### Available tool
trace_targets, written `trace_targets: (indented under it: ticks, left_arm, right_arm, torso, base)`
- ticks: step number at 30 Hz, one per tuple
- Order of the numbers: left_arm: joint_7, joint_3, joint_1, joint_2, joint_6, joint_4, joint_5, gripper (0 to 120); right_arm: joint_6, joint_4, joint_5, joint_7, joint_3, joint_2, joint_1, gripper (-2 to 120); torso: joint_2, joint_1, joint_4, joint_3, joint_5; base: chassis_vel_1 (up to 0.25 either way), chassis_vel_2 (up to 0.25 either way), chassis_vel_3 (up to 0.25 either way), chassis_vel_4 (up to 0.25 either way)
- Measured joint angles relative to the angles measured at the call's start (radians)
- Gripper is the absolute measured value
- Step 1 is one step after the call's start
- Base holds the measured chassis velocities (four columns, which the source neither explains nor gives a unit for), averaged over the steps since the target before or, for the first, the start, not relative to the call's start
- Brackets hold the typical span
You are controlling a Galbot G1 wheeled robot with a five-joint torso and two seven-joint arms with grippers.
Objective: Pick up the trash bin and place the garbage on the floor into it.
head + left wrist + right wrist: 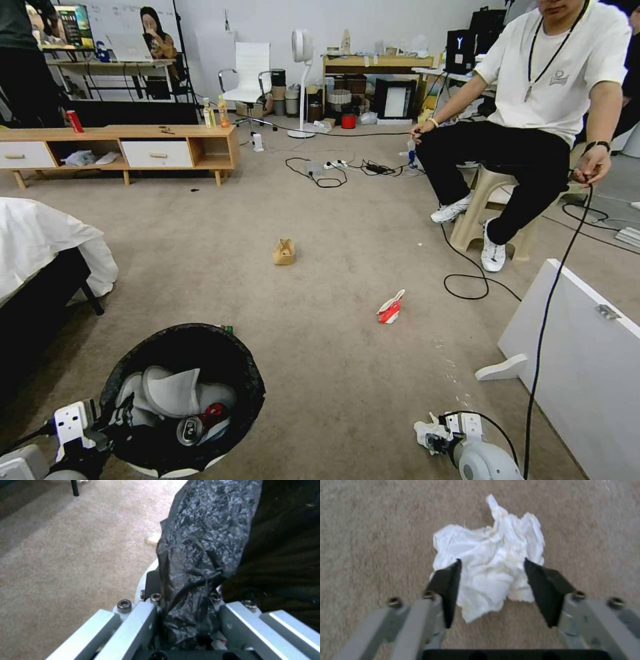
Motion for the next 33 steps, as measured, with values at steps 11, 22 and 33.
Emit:
trace_targets:
  ticks: [11,22,33]
  left_arm:
    - [0.001,0.006,-0.003,-0.004,0.0,0.003,0.005,7]
    - [0.003,0.013,-0.002,-0.009,-0.001,0.004,0.014,7]
    - [0.003,0.016,-0.006,-0.007,-0.002,0.011,0.016,7]
  right_arm:
    - [0.03,-0.038,-0.037,-0.012,-0.014,0.014,0.014,8]
    - [0.062,-0.138,-0.091,-0.035,-0.028,0.056,0.043,7]
    - [0.082,-0.142,-0.103,-0.042,-0.025,0.043,0.037,0]
  torso:
    - [0.0,0.0,-0.0001,0.0,-0.0001]
    - [0.0,0.0,-0.0001,0.0,0.0]
    - [0.0,0.0,0.0,0.0,0.0002]
  base:
    - [0.0,0.0,0.0,0.0]
    - [0.0,0.0,0.0,0.0]
    - [0.0,0.0,0.0,0.0]
